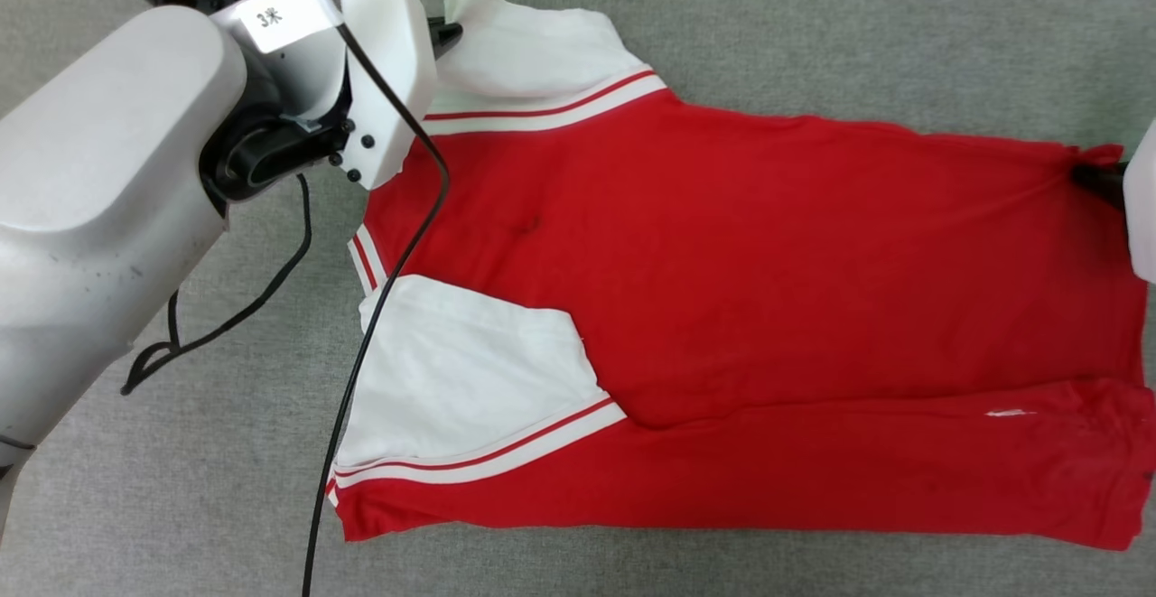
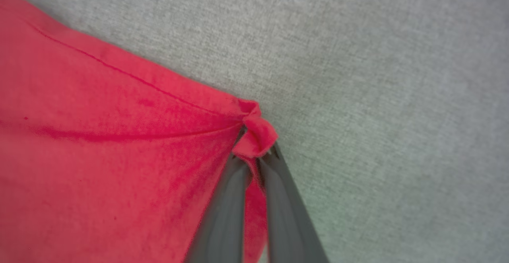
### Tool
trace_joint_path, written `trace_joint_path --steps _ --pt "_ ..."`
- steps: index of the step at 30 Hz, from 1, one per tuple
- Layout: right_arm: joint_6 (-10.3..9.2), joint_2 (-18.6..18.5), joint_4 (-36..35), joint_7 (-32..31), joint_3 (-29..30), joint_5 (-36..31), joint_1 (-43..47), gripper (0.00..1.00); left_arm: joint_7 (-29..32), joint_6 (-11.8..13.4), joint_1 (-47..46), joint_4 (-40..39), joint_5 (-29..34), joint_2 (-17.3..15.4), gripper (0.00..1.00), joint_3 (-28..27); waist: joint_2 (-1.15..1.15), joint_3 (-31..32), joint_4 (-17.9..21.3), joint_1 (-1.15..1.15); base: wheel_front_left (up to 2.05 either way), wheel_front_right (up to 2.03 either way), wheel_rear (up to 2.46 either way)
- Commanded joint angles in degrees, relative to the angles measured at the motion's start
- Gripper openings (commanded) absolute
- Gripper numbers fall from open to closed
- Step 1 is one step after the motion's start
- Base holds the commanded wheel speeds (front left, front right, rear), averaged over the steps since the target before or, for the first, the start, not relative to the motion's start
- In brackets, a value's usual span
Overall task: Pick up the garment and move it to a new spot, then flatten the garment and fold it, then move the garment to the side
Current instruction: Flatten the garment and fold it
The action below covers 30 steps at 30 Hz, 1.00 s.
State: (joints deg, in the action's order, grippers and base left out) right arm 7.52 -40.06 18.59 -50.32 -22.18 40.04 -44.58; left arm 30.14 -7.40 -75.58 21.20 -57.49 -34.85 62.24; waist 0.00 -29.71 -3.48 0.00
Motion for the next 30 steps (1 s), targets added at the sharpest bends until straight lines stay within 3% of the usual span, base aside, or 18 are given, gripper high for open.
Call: trace_joint_path --steps 1,16,30 --pt "-0.08 0.9 1.7 1.7 -0.5 0.4 0.4 0.00 -0.6 0.0 0.1 0.3 -0.2 -0.1 0.00 0.3 0.00 1.2 0.5 0.00 0.00 0.00 0.00" --pt "-0.07 0.3 3.4 21.2 -6.1 5.6 8.1 0.00 -3.5 0.0 9.6 -2.7 -4.9 -4.7 0.00 3.7 0.00 15.3 1.7 0.00 0.00 0.00 0.00" --pt "-0.07 -2.1 -1.2 30.3 -7.1 10.0 22.5 0.00 -7.9 4.7 25.3 -11.8 -9.6 -11.2 0.00 5.9 0.00 21.9 1.8 0.00 0.00 0.00 0.00"
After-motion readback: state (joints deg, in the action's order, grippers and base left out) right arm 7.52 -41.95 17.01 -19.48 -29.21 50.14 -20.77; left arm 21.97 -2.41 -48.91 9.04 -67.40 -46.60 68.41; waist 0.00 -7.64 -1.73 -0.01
